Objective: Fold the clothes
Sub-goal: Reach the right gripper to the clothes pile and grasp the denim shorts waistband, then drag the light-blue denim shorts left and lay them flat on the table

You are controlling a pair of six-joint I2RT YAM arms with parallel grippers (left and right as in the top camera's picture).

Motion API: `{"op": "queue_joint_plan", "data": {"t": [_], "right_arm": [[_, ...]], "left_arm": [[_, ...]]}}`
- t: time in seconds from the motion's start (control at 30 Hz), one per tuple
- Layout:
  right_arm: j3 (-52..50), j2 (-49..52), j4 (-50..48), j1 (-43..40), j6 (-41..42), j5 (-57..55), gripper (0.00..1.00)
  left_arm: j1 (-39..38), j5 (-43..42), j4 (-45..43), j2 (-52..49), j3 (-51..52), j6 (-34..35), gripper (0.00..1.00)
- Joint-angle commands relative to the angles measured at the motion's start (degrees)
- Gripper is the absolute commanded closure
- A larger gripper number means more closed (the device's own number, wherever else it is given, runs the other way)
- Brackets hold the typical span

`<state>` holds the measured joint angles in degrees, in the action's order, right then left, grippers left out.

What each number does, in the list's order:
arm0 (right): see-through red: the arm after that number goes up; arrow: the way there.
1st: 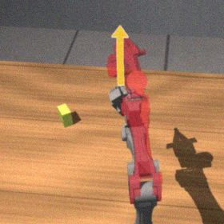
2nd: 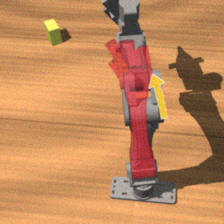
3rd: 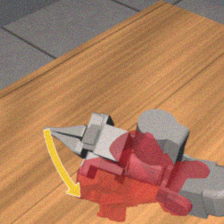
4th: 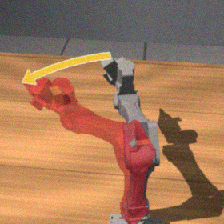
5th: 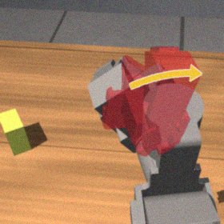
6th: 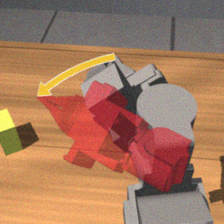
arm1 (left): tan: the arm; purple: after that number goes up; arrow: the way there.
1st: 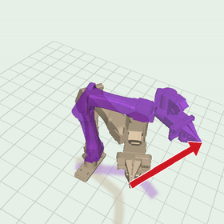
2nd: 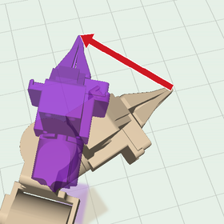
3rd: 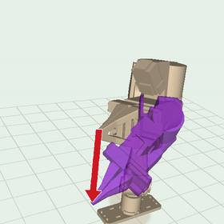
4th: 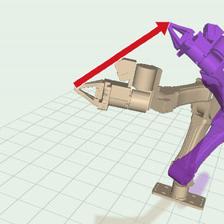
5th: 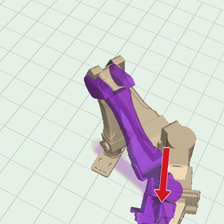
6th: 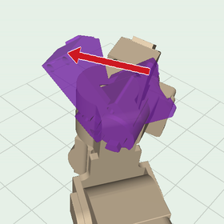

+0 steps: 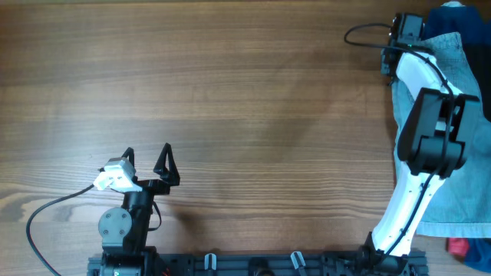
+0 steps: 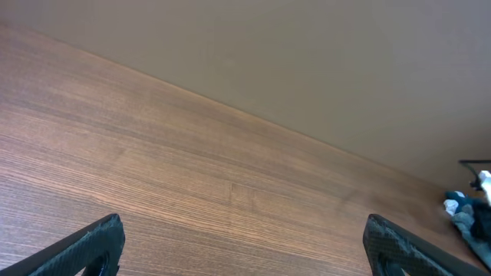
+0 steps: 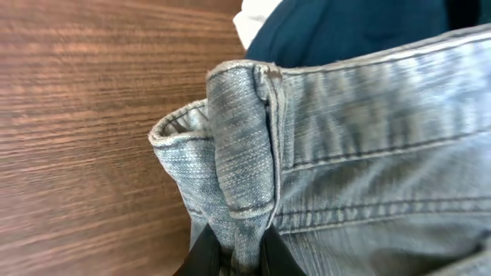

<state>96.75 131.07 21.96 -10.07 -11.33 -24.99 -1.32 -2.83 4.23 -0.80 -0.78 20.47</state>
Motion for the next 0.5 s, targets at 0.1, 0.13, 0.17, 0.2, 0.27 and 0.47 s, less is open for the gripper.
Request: {"op": "queue_joint_plan", "data": {"t": [0.1, 0.13, 0.17, 0.2, 0.27, 0.47], "right_arm": [[-0.1, -10.5, 1.1, 3.6, 4.1, 1.1, 0.96], [-0.1, -11.3, 1.4, 4.9, 4.8, 1.1, 0.96], [-0.1, -11.6, 1.6, 5.9, 5.6, 1.1, 0.96], [-0.1, -11.8, 1.9, 7.4, 5.8, 2.1, 0.96], [-0.1, -11.9, 2.0, 10.6, 6.1, 3.7, 0.96], [-0.1, -11.9, 1.2, 23.4, 8.0, 7.5, 0.96]], "left_arm": [[0.5, 0.4, 0.0, 0.5, 0.5, -0.7, 0.00], [0.5, 0.4, 0.0, 0.5, 0.5, -0.7, 0.00], [0.5, 0.3, 0.0, 0.5, 0.5, -0.7, 0.00], [0.5, 0.4, 0.0, 0.5, 0.5, -0.7, 0.00], [0.5, 0.4, 0.0, 0.5, 0.5, -0.7, 0.00], [0.5, 0.4, 0.0, 0.5, 0.5, -0.7, 0.00]]}}
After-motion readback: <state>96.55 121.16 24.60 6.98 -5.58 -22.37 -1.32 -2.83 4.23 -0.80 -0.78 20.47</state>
